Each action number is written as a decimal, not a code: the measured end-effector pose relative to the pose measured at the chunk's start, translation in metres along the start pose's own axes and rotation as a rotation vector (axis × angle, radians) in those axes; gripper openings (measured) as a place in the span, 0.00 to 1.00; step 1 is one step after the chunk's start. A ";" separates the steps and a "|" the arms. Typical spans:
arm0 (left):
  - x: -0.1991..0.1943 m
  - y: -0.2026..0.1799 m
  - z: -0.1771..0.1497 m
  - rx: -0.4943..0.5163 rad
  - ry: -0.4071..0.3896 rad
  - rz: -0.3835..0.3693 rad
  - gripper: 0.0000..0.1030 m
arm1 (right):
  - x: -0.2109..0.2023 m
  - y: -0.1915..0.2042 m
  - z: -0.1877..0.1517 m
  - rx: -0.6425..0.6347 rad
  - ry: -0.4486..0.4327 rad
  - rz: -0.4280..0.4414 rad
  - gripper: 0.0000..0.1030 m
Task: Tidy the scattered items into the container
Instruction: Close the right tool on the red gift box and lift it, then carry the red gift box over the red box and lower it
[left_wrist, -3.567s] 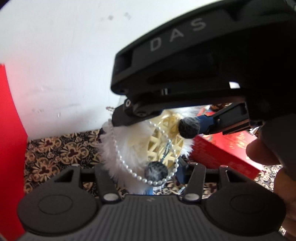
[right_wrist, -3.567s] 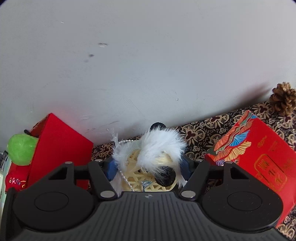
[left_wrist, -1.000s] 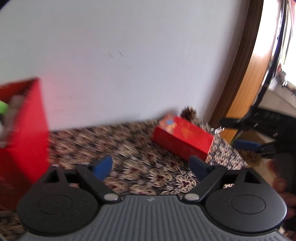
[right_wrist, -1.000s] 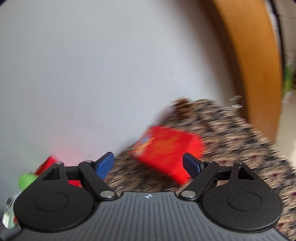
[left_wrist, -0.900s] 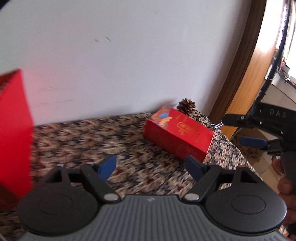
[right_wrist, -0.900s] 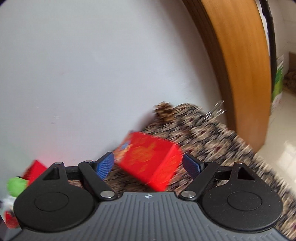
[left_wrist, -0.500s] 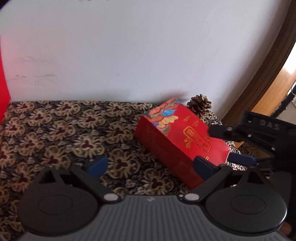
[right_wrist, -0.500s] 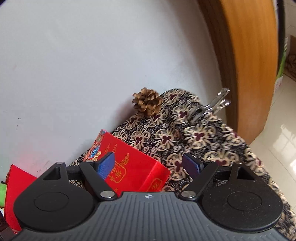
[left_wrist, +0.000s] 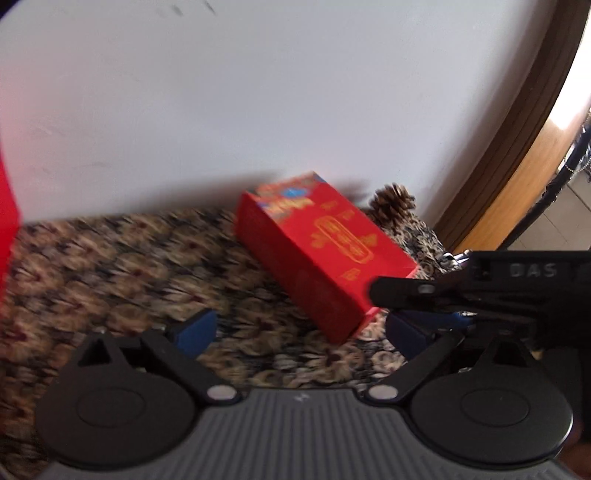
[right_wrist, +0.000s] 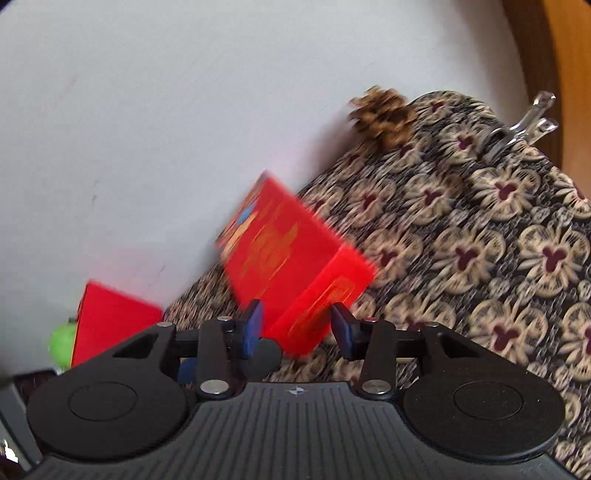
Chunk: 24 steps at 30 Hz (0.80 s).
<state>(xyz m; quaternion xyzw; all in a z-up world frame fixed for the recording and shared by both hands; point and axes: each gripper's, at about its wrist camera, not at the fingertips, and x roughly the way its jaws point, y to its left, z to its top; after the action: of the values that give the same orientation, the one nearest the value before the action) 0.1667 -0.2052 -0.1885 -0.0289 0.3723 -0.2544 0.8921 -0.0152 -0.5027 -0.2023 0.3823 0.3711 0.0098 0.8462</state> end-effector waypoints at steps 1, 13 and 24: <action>-0.007 -0.001 0.001 0.024 -0.028 0.028 0.97 | -0.006 0.004 -0.002 -0.012 -0.014 0.001 0.44; 0.015 -0.040 0.001 0.170 -0.068 0.026 0.99 | 0.018 0.014 0.038 -0.058 -0.121 -0.139 0.68; 0.020 -0.026 -0.013 0.221 -0.044 -0.051 0.87 | 0.037 0.010 0.031 -0.073 0.031 -0.077 0.65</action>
<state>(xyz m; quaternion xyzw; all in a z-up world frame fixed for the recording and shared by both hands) 0.1587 -0.2360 -0.2044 0.0546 0.3216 -0.3158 0.8910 0.0338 -0.5044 -0.2056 0.3365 0.3980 -0.0032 0.8534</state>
